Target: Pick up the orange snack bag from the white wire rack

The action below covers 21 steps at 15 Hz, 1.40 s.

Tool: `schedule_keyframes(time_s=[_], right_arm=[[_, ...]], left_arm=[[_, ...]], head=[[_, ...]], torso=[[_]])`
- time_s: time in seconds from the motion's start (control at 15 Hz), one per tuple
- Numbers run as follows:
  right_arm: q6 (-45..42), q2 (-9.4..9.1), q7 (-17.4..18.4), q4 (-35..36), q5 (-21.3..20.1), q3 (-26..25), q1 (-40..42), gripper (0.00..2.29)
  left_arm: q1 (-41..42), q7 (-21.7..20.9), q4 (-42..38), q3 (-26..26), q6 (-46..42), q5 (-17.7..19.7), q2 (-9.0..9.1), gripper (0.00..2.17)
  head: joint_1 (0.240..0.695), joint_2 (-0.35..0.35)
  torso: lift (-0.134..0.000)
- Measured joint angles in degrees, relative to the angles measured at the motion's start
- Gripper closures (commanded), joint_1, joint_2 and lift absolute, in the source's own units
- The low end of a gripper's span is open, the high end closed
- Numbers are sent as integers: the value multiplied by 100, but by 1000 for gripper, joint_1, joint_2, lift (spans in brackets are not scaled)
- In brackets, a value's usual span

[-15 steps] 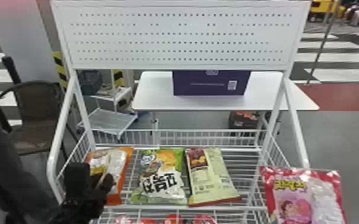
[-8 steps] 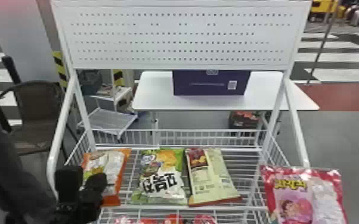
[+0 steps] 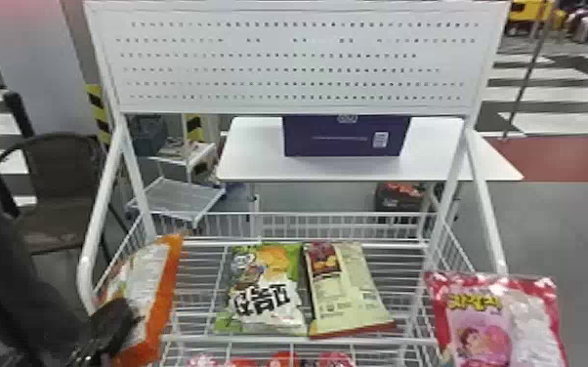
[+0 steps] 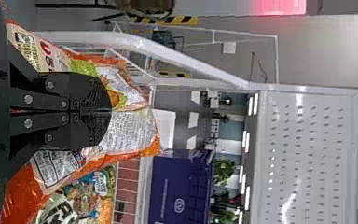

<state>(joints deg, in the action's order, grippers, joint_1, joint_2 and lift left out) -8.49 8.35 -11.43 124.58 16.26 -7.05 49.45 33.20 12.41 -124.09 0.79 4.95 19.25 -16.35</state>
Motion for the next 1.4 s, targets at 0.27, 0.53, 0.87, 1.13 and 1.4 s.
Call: schedule_keyframes(time_s=[0.27, 0.53, 0.87, 1.13, 1.4], right_arm=[[1, -6, 0, -1, 0, 55, -13, 2162], [1, -2, 0, 10, 0, 36, -6, 2162], [1, -11, 0, 14, 0, 54, -14, 2162], [1, -1, 0, 14, 1, 63, -14, 2165], [1, 4, 0, 14, 9, 75, -14, 2162]], left_arm=[[730, 44, -104, -41, -1039, 0, -6, 1659], [1095, 69, -106, -128, -1625, -1, -17, 1659], [1164, 43, -104, -128, -1693, 0, -26, 1659], [1177, 17, -83, -132, -1694, 8, -27, 1659], [1201, 22, -89, -132, -1694, 8, -27, 1659]], head=[[499, 0], [499, 0], [499, 0], [499, 0], [499, 0]], torso=[[0], [0], [0], [0], [0]])
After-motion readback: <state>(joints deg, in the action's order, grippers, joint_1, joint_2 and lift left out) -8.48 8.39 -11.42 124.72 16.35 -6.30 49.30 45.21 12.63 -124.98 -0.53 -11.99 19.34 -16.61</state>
